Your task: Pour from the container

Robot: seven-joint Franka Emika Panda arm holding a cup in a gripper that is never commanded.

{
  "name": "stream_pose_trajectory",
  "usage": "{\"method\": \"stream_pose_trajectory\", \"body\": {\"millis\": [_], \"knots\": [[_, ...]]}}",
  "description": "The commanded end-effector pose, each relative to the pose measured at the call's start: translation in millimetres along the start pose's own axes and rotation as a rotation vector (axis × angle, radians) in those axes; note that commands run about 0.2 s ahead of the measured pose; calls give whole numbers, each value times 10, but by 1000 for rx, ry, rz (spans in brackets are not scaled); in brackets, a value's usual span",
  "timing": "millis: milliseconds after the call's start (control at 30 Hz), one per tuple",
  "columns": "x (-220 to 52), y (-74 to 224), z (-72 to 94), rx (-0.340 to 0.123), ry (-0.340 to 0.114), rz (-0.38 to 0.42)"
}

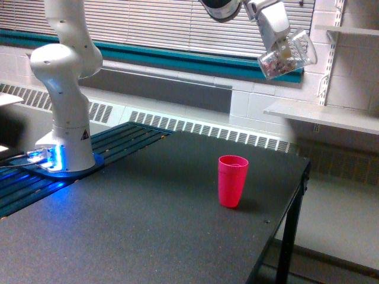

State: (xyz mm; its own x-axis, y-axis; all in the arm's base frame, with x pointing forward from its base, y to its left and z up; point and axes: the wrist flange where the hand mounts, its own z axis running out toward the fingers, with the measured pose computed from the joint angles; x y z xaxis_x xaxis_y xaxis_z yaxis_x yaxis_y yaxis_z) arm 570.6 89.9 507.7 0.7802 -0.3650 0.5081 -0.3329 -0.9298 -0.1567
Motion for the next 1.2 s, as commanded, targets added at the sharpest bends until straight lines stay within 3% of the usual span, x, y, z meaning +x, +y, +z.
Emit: {"method": "stream_pose_trajectory", "body": {"millis": [33,500,667,1200], "knots": [[-110,-211,-21,16,-6,-36],[-145,-42,36,-21,29,-30],[-170,92,96,-58,54,-46],[-493,552,457,-140,51,-112]]}}
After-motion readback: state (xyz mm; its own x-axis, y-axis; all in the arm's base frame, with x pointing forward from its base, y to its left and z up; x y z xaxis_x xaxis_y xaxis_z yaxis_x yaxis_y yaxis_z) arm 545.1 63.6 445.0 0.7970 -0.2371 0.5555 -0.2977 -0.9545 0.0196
